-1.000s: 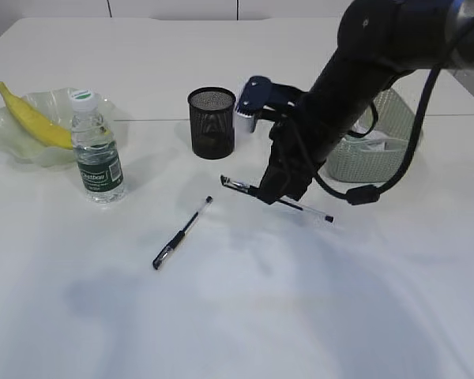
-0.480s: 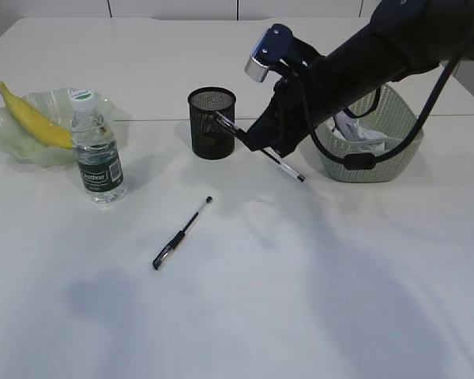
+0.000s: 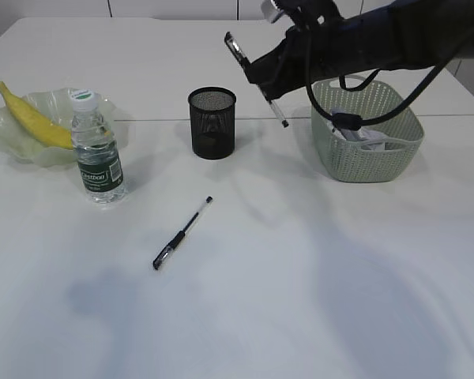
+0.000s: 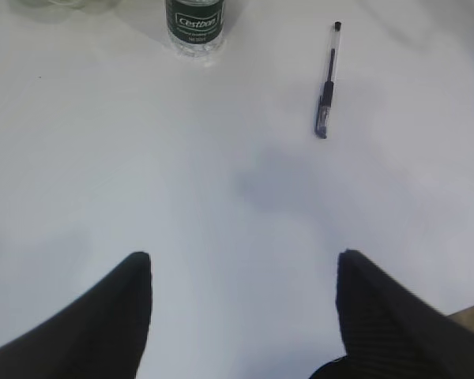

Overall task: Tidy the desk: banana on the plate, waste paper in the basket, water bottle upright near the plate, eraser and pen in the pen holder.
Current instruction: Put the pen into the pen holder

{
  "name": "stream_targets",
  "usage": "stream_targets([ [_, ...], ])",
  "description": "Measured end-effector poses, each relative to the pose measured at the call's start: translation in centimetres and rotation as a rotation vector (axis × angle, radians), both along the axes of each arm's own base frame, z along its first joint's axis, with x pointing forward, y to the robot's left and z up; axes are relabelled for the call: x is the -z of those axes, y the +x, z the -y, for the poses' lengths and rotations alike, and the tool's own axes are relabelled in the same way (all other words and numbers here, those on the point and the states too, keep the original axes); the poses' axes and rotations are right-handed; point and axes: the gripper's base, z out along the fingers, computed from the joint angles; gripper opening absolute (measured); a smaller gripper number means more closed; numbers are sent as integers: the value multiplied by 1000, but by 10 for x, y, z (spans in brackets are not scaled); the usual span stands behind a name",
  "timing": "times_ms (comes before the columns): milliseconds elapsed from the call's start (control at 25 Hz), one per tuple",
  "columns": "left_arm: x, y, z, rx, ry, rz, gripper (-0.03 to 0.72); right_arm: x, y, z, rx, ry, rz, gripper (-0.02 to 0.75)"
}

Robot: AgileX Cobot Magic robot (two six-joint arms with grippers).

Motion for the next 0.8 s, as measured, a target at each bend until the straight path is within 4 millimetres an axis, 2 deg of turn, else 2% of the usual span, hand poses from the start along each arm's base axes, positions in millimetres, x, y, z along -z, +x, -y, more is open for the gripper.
stream_targets([
  [160, 0, 0, 1, 1, -9, 3, 517, -5, 10, 10, 75, 120, 41, 43],
  [280, -1, 1, 1, 0, -13, 12, 517, 3, 18, 11, 113, 185, 54, 42],
  [520, -2, 2, 1, -2, -20, 30, 517, 28, 33, 6, 91, 202, 64, 42],
  [800, -5, 5, 2, -7, -30, 68, 517, 19, 60, -4, 37, 246, 159, 42],
])
